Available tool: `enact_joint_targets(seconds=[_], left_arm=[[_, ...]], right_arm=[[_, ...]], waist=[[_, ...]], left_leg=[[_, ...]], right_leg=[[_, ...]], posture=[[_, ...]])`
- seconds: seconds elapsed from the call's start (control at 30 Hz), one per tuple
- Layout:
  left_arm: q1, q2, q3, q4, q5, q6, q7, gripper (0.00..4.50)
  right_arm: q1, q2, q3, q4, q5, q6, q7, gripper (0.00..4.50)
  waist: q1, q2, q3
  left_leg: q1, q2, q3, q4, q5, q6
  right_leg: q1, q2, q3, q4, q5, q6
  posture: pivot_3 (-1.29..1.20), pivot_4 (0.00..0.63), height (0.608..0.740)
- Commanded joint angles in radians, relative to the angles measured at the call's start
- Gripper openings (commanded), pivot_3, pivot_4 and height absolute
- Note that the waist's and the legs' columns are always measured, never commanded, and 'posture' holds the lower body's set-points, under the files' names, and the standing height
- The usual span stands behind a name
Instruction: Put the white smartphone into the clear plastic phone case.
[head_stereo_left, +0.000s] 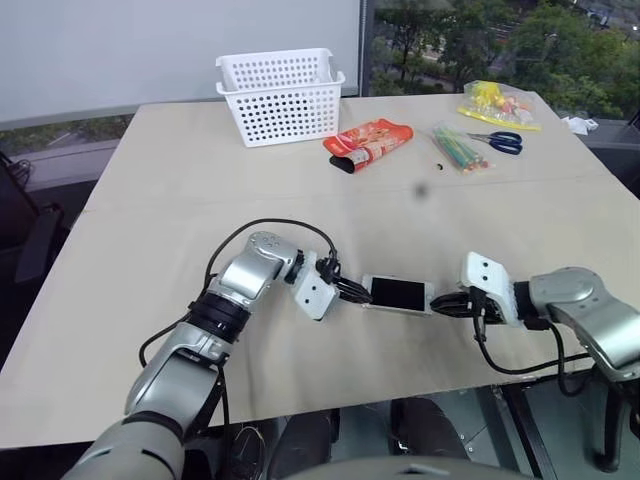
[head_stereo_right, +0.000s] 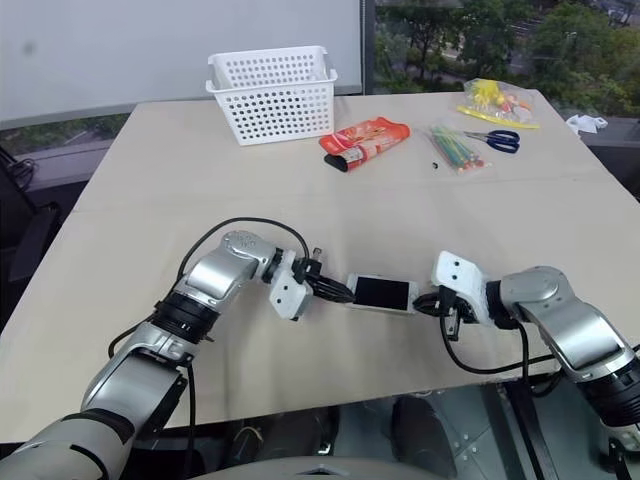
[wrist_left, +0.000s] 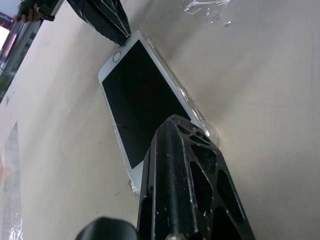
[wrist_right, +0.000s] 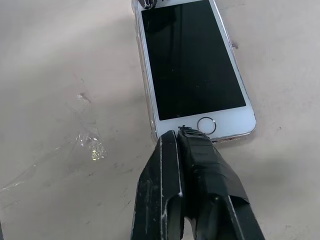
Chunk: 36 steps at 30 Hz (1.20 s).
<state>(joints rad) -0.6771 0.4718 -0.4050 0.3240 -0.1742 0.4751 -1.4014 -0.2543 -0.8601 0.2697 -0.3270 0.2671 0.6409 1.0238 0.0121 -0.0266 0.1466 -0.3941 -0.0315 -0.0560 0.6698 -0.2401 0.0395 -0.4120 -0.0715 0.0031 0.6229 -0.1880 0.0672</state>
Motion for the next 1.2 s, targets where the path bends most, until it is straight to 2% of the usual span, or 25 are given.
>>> enact_joint_targets(seconds=[0.03,0.63,0.9,1.2], left_arm=[[0.004,0.007,-0.018,0.004,0.025,0.006,0.002,0.00],[-0.031,0.012,0.067,-0.069,-0.040,0.055,0.013,0.00],[-0.076,-0.028,0.130,-0.055,-0.089,0.076,0.043,0.00],[-0.058,-0.045,0.081,-0.052,-0.072,0.069,0.027,0.00]], right_arm=[[0.033,-0.023,0.134,0.047,-0.087,0.099,-0.003,0.04],[-0.047,-0.013,0.254,0.040,-0.136,0.174,0.049,0.04],[-0.070,-0.003,0.249,0.036,-0.140,0.183,0.054,0.04],[-0.090,0.022,0.208,-0.023,-0.103,0.218,0.049,0.04]], waist=[[0.000,0.000,-0.002],[-0.001,-0.003,-0.007],[0.000,-0.003,-0.007],[-0.001,-0.002,-0.006]], left_leg=[[0.000,0.000,0.000,0.000,0.000,0.000],[0.000,0.001,-0.002,-0.001,0.000,0.000],[-0.001,0.001,-0.004,-0.002,0.000,0.000],[-0.002,0.001,-0.004,-0.003,0.000,0.000]], right_leg=[[0.000,0.000,0.000,0.000,0.000,0.000],[0.000,-0.001,-0.002,-0.001,0.000,0.000],[0.000,-0.001,-0.005,-0.003,0.000,0.000],[-0.001,-0.001,-0.005,-0.004,0.000,0.000]], posture=[[0.00,0.150,0.740],[0.00,0.150,0.740],[0.00,0.150,0.740],[0.00,0.150,0.740]])
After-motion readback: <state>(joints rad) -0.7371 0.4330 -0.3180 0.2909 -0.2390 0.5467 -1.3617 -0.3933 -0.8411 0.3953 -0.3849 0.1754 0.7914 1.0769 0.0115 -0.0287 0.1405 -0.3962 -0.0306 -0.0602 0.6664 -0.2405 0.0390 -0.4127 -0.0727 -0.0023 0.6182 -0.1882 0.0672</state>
